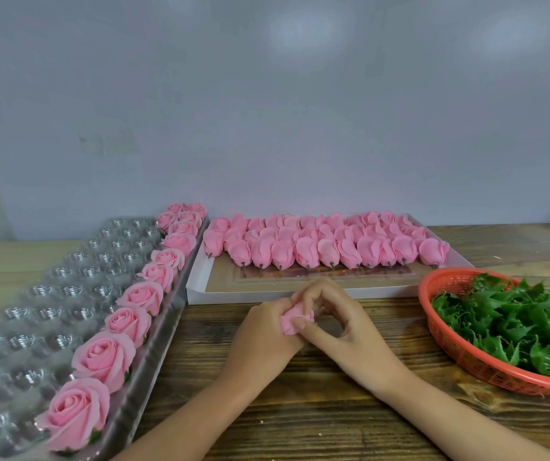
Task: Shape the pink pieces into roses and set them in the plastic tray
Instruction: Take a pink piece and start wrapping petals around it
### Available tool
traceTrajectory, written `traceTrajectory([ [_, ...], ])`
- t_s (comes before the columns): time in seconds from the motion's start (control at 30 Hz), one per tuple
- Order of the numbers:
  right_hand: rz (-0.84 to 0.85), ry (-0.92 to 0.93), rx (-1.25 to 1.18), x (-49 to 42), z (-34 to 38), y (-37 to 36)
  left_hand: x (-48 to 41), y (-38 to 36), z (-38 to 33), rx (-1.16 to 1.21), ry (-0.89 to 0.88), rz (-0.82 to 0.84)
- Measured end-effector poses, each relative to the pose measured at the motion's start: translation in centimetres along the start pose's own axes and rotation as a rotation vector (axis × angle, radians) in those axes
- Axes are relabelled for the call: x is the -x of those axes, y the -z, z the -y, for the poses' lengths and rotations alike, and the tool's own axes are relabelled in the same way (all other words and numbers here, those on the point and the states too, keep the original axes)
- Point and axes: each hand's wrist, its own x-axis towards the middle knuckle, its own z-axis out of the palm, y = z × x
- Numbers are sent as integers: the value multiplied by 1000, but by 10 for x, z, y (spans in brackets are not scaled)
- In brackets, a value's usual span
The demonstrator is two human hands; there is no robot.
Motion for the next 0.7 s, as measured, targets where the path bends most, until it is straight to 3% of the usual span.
traceTrajectory([
  [0.27, -72, -27, -63, 1, 1, 0, -2, 0, 2, 7, 13, -33],
  [0.5, 17, -24, 60, 1, 2, 1, -2, 0, 4, -63, -7, -13],
  [0.7, -46, -80, -91, 0, -2, 1, -1, 0, 2, 13, -9, -19],
])
